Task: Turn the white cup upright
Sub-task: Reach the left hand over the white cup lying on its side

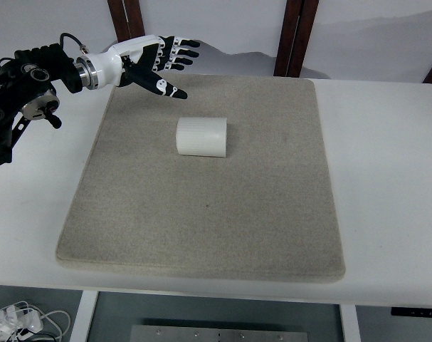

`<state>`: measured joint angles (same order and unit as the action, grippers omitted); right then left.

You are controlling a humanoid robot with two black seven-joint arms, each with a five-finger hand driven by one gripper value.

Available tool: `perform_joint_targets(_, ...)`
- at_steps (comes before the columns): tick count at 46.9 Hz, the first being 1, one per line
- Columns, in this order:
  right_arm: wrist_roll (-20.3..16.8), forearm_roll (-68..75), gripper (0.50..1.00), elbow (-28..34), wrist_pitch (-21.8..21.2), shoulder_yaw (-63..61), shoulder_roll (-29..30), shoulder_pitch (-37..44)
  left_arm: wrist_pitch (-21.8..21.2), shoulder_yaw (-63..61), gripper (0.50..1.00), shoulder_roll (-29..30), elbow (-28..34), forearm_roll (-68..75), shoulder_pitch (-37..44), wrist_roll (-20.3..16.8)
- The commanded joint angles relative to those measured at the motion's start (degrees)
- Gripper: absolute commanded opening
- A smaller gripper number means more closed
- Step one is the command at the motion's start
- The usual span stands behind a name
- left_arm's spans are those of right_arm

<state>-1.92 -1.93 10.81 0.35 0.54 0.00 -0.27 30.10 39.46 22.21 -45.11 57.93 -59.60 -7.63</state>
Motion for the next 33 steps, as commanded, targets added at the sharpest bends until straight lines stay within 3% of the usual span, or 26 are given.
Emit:
perform_joint_targets(1,0.0,0.0,0.952,0.0,0.0,0.1,0.0,0.0,-0.2,-0.4,0.956,0.7,-2.5,5.8,-0.1,1.0)
perform_joint_targets(14,0.1,0.0,0.952,0.0,0.0,0.0,0.0,0.0,-0.8,-3.6,0.958,0.8,-6.2,13.7,-1.7,4.4)
perform_joint_targets(33,0.0,0.0,0.952,0.0,0.0,0.0,0.0,0.0,-1.4,-8.9,0.956,-0.2,-6.4,21.0,-3.2,4.6)
